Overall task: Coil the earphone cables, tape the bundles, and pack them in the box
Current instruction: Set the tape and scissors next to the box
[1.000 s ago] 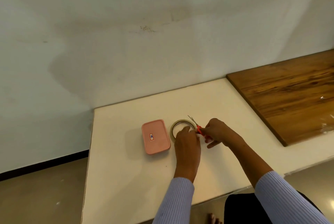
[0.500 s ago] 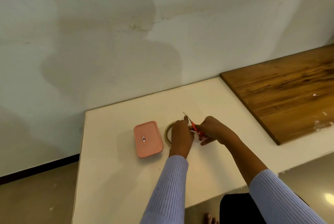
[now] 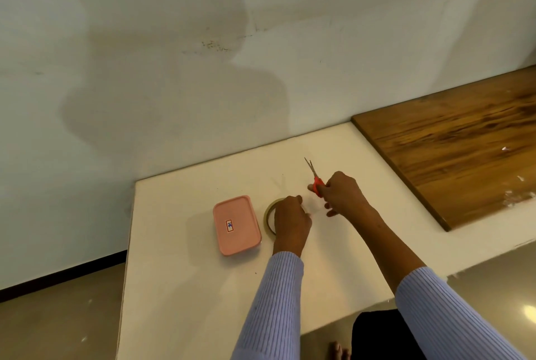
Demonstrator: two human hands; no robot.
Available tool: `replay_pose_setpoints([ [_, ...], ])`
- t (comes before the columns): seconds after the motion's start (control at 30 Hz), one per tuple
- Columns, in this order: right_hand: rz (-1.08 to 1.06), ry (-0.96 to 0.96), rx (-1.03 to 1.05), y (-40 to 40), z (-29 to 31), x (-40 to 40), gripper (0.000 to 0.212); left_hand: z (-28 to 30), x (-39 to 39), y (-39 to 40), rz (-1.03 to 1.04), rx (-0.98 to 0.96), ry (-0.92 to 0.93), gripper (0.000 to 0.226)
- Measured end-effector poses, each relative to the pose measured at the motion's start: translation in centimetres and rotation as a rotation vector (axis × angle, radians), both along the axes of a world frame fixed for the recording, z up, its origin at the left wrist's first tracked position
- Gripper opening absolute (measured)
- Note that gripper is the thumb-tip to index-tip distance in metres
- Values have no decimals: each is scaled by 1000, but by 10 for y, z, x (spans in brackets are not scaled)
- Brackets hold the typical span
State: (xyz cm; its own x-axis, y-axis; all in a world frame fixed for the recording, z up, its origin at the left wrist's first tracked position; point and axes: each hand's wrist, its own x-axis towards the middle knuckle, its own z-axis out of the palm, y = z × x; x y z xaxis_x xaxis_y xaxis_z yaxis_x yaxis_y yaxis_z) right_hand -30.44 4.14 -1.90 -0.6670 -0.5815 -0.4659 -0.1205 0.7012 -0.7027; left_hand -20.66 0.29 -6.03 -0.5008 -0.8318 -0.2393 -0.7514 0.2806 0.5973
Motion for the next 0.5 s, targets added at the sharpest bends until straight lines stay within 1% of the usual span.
replay_pose_setpoints([
  [0.1, 24, 192, 141, 7, -8, 2, 34, -2, 1, 7, 43, -30, 15, 50],
  [0.2, 29, 338, 211, 13, -12, 8, 20, -3, 4, 15, 100, -68, 56, 36],
  [0.23, 30, 368, 223, 15, -13, 11, 17, 0, 7, 16, 108, -79, 79, 36],
  [0.3, 36, 407, 235, 18, -15, 15, 14, 3, 10, 16, 125, -87, 134, 37],
  [0.37, 49, 433, 232, 22, -18, 20, 14, 6, 13, 19, 147, -123, 162, 30],
  [0.43, 63, 434, 228, 24, -20, 23, 15, 4, 18, 27, 106, -196, 162, 19],
  [0.5, 81, 425, 219, 27, -22, 24, 17, 2, 28, 39, 55, -207, 234, 19],
])
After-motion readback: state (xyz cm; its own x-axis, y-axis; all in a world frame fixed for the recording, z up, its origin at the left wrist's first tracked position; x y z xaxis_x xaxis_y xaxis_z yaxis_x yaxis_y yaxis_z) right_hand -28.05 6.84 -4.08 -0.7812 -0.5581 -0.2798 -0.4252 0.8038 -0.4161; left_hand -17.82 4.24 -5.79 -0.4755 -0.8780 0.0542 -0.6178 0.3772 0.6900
